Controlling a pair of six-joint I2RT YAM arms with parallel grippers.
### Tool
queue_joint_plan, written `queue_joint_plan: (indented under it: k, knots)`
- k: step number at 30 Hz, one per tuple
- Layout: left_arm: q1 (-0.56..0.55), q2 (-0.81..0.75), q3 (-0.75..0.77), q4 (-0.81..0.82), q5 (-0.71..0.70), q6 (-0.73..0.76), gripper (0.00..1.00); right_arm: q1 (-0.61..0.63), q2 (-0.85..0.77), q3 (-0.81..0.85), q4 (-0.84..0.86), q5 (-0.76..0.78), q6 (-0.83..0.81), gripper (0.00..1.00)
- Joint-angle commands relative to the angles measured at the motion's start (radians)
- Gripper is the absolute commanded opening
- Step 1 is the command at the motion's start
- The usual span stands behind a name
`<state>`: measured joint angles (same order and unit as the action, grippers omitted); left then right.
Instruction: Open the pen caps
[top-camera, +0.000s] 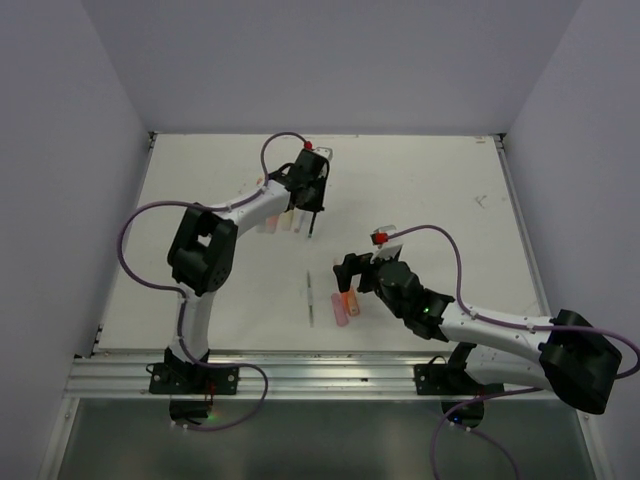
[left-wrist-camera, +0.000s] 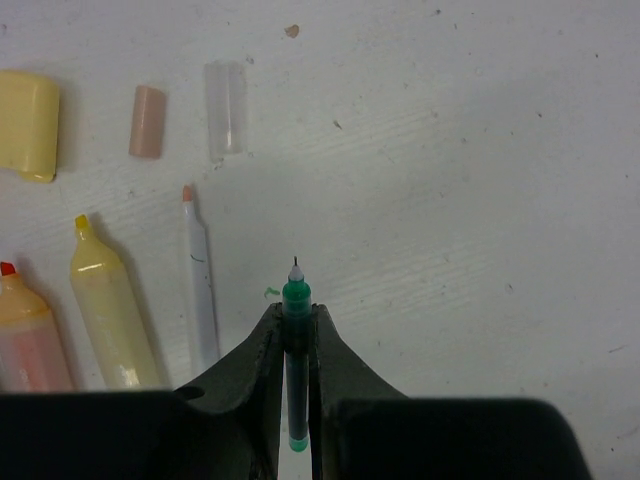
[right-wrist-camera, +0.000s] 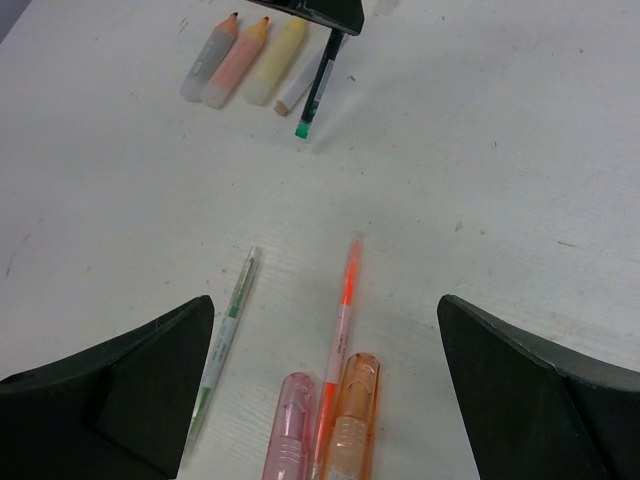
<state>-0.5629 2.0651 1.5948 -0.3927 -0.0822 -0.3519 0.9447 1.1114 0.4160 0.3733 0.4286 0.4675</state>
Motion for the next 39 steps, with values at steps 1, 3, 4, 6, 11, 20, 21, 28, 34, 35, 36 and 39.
queue_joint_plan:
  k: [1,3,4,6,11,20,21,28,34,35,36,39]
  knots:
    - [0.015,0.059,0.118,-0.089,0.016,0.074,0.02,-0.010,-0.007,-0.005,0.023,0.045,-0.001,0.98]
    - [0.020,0.095,0.145,-0.106,0.009,0.082,0.02,-0.012,-0.007,-0.008,0.022,0.047,-0.001,0.99]
    - [0.023,0.107,0.161,-0.109,0.006,0.083,0.02,-0.014,-0.004,-0.008,0.022,0.047,-0.001,0.98]
    - [0.032,0.134,0.175,-0.118,0.002,0.085,0.02,-0.017,0.002,-0.008,0.022,0.047,-0.001,0.99]
    - [0.046,0.174,0.183,-0.104,0.004,0.088,0.11,-0.021,0.018,-0.003,0.026,0.038,0.000,0.99]
    - [0.047,0.216,0.163,-0.023,-0.001,0.056,0.17,-0.026,0.036,0.001,0.027,0.025,0.000,0.99]
    - [0.047,0.217,0.160,-0.008,-0.001,0.053,0.17,-0.027,0.038,0.001,0.026,0.024,0.000,0.98]
    - [0.049,0.227,0.160,0.008,-0.025,0.044,0.24,-0.030,0.042,0.003,0.027,0.012,0.002,0.99]
    - [0.051,0.225,0.154,0.014,-0.024,0.036,0.35,-0.035,0.045,0.006,0.029,0.002,0.002,0.98]
    - [0.051,0.224,0.152,0.015,-0.021,0.033,0.36,-0.034,0.045,0.006,0.029,-0.001,0.003,0.99]
    - [0.051,0.219,0.149,0.017,-0.016,0.030,0.36,-0.035,0.045,0.006,0.029,-0.001,0.003,0.98]
    - [0.052,0.187,0.137,0.025,0.001,0.016,0.38,-0.034,0.041,0.004,0.035,-0.017,-0.006,0.98]
